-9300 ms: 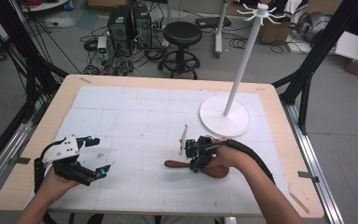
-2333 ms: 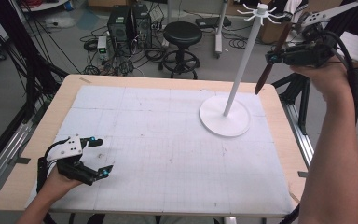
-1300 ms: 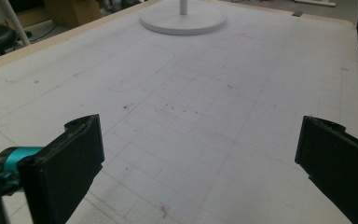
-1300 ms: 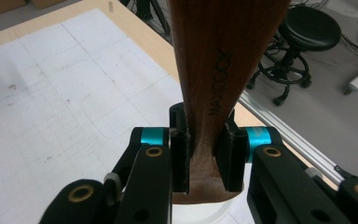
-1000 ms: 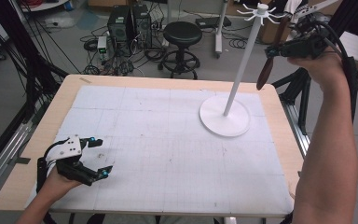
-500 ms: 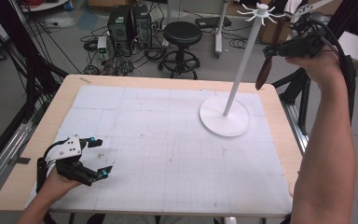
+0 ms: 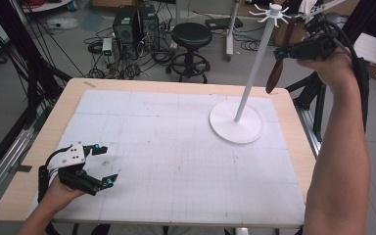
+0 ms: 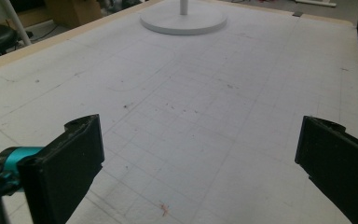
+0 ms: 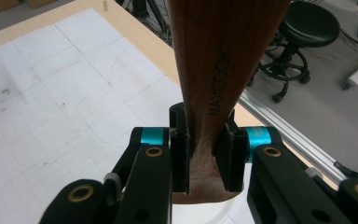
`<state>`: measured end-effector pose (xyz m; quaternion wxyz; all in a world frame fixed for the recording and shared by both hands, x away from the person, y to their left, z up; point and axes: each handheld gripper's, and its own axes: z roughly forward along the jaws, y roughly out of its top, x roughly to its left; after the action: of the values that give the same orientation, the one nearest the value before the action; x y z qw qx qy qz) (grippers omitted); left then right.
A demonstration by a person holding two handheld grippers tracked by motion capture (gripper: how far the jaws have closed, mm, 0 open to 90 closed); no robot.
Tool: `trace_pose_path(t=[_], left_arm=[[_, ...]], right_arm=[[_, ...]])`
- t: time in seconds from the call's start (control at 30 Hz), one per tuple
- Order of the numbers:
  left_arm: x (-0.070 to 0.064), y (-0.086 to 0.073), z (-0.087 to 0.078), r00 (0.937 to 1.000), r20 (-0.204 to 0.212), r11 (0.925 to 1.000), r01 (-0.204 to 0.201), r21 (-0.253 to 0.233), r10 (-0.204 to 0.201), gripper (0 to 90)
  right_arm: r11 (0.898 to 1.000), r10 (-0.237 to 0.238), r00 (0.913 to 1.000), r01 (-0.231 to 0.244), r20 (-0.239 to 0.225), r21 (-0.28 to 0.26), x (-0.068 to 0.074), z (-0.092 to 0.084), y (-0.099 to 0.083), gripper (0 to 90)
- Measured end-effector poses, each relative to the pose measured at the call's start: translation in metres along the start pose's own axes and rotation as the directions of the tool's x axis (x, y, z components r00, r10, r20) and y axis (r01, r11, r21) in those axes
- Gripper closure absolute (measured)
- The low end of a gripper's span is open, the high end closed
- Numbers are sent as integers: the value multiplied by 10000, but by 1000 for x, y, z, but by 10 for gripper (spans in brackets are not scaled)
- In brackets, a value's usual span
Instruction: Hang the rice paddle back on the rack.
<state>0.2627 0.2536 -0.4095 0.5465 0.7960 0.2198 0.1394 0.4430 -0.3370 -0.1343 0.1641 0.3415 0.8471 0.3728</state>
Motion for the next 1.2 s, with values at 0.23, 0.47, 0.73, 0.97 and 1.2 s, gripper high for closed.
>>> trace_pose_path(t=[0.23,0.47,0.73,0.97,1.2], left_arm=[[0,0,-1,10000,13,10000,-15,12,15,17],[0,0,-1,10000,-23,10000,-29,9,29,17],[0,0,-2,10000,-17,10000,-40,-5,40,17],[0,0,-2,10000,-12,10000,-16,-29,16,17],[0,0,-1,10000,-8,10000,-66,35,66,17]], right_arm=[[10000,-22,10000,22,73,-40,1,2,1,778],[9999,-7,9998,11,191,-167,1,4,0,774],[9993,-17,9987,36,516,-382,0,6,-2,644],[9978,22,9995,-2,310,-660,0,6,-9,566],[9953,-16,10000,11,-56,-970,3,-1,-20,453]])
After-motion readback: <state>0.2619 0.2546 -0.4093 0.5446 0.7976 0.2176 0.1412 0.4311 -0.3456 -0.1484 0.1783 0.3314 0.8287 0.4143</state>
